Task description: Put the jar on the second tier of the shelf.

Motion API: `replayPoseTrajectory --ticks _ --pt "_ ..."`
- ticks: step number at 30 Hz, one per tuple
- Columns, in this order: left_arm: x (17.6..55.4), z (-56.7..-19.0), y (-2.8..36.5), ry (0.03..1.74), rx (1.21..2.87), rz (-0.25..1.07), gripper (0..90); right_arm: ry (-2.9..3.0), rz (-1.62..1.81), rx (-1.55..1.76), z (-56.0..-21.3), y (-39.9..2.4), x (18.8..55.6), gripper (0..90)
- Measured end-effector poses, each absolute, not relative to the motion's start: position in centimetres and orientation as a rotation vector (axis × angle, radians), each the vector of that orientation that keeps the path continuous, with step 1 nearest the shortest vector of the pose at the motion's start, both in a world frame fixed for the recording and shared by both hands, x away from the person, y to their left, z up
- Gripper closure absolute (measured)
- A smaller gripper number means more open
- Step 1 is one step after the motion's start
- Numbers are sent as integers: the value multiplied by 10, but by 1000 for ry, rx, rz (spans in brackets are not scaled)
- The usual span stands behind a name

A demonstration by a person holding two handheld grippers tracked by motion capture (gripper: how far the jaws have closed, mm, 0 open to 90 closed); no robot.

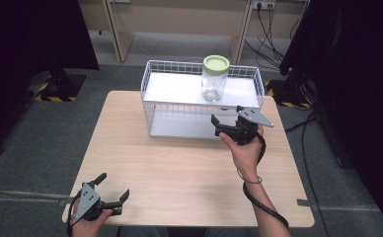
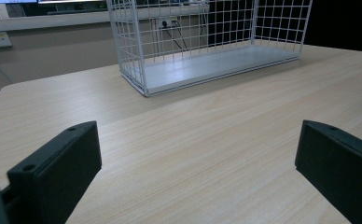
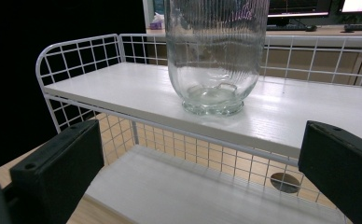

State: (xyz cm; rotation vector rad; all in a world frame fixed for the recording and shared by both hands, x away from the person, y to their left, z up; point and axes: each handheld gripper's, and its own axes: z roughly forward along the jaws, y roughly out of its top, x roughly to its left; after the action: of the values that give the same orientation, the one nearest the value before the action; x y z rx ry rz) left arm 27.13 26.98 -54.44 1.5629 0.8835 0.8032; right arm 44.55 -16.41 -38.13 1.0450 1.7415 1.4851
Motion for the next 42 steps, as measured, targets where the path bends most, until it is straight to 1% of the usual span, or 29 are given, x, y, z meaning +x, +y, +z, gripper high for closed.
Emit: replayPoseTrajectory --ticks 42 --pt "271 -544 269 883 1568 806 0 1786 1423 1084 -427 -198 404 4"
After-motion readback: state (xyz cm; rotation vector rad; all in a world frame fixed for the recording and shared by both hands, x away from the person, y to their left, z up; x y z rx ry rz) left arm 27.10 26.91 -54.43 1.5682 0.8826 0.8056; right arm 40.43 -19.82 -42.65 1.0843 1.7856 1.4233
